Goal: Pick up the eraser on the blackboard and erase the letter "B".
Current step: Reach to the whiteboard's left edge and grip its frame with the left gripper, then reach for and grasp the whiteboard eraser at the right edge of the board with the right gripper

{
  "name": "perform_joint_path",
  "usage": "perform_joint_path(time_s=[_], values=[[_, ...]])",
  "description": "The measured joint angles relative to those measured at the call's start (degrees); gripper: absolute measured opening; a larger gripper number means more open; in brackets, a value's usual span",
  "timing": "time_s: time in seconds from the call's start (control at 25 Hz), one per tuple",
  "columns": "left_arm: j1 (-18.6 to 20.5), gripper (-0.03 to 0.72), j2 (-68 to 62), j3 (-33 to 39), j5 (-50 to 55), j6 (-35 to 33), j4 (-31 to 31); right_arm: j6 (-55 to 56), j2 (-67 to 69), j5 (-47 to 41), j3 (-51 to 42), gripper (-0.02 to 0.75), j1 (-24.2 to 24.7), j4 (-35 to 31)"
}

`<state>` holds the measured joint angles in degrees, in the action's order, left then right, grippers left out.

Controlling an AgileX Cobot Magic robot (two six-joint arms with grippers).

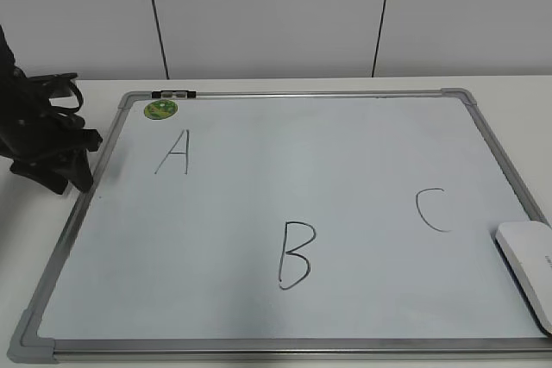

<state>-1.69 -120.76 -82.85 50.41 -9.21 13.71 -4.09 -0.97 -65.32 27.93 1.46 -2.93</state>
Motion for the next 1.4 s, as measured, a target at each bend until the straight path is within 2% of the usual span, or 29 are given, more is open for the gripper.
perform_joint_path(time_s=[0.2, 0.6, 0.88, 1.08, 1.4], values=[[0.0, 0.274, -1.86, -0.13, 0.0, 0.0, 0.33, 0.0, 0.0, 0.0, 0.0, 0.587, 0.0, 0.0], [0.0, 0.044, -2.44, -0.7, 1.0, 0.0, 1.79, 0.0, 0.0, 0.0, 0.0, 0.586, 0.0, 0.0], [0.0, 0.034, -2.44, -0.75, 1.21, 0.1, 2.42, 0.0, 1.06, 1.37, 1.9, 0.587, 0.0, -0.22], [0.0, 0.032, -2.44, -0.75, 1.21, 0.1, 2.56, 0.0, 11.65, 7.68, 5.71, 0.587, 0.0, -0.97], [0.0, 0.032, -2.44, -0.75, 1.34, 0.1, 2.59, -0.08, 29.92, 17.18, 6.09, 0.587, 0.0, -0.99]])
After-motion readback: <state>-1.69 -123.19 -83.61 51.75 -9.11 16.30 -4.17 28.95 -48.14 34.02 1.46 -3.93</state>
